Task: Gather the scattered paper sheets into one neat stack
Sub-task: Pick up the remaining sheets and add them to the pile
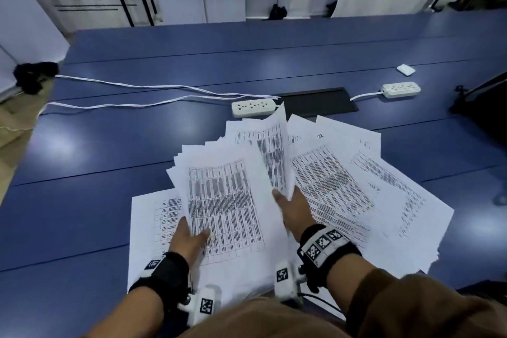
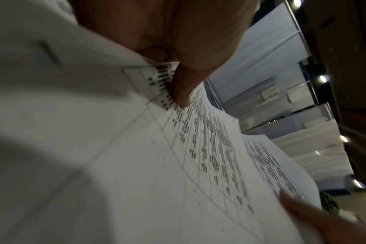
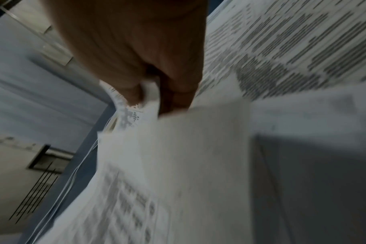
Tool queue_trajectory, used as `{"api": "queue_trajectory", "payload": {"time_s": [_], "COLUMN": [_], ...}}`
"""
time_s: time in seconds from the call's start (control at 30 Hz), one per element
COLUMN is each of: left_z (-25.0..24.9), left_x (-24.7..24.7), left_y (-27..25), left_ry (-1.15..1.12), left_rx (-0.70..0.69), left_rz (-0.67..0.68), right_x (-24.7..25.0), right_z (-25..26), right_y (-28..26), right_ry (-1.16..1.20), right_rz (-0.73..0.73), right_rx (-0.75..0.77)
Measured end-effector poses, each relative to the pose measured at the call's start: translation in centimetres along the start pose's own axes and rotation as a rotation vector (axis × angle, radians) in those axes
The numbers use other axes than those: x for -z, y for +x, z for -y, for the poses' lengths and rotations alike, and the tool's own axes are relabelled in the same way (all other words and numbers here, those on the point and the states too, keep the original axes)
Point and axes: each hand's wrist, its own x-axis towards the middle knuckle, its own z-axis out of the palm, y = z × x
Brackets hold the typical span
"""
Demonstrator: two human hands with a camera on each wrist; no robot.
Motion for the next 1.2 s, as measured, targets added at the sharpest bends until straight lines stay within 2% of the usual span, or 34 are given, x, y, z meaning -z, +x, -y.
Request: {"api": "queue_trajectory", "payload": {"time_s": [0.07, 0.13, 0.27, 0.43, 0.5, 0.53, 0.6, 0.67, 0.73, 0.8, 1.0, 1.03, 1.1, 1.17, 1.2], "left_z": [0.4, 0.6, 0.3, 1.1, 1.2, 1.2, 1.5, 1.7, 1.4, 1.3, 0.5, -0.2, 0.0, 0.7, 1.0], "left_x": [0.1, 0.2, -0.1, -0.2, -0.2, 0.1, 0.6, 1.0, 1.0, 1.0, 1.6, 1.8, 2.4, 3.0, 3.2], "left_y": [0.2, 0.3, 0.0, 0.6, 0.5, 0.5, 0.7, 0.9, 0.7, 0.5, -0.6, -1.2, -1.2, -0.7, -0.6], "left_ry": [-0.056, -0.097, -0.145, -0.078, -0.086, -0.1, -0.138, -0.167, -0.193, -0.211, -0.246, -0.271, -0.286, -0.29, -0.286], "left_rx": [0.021, 0.069, 0.062, 0.039, 0.038, 0.044, 0.076, 0.103, 0.123, 0.115, 0.077, 0.075, 0.079, 0.115, 0.126], "left_rz": [0.002, -0.005, 0.001, -0.004, -0.01, -0.005, 0.004, 0.024, 0.014, 0.001, -0.03, -0.021, -0.04, -0.028, -0.038], "right_x": [1.6, 3.5, 4.8, 2.4, 2.9, 3.7, 6.1, 9.0, 11.0, 11.8, 11.5, 11.7, 12.5, 13.9, 14.8], "right_z": [0.1, -0.6, -1.8, -2.9, -2.0, -1.5, -1.0, -1.2, -1.7, -2.3, -3.7, -3.8, -3.4, -2.8, -2.7], "right_y": [0.3, 0.9, -0.1, -1.9, -1.5, -1.0, 0.4, 2.0, 2.6, 2.4, 3.4, 3.8, 4.6, 5.5, 6.0], "right_ry": [-0.041, -0.106, -0.119, -0.188, -0.269, -0.307, -0.287, -0.516, -0.937, -1.143, -0.942, -0.898, -0.787, -0.812, -0.883], "right_rz": [-0.094, -0.071, 0.261, 0.528, 0.582, 0.502, 0.204, -0.036, -0.021, 0.047, 0.135, 0.094, -0.085, -0.283, -0.334], "right_rx": [-0.008, -0.059, -0.221, -0.279, -0.204, -0.122, -0.024, 0.038, 0.024, 0.005, -0.002, 0.023, 0.065, 0.043, 0.006]}}
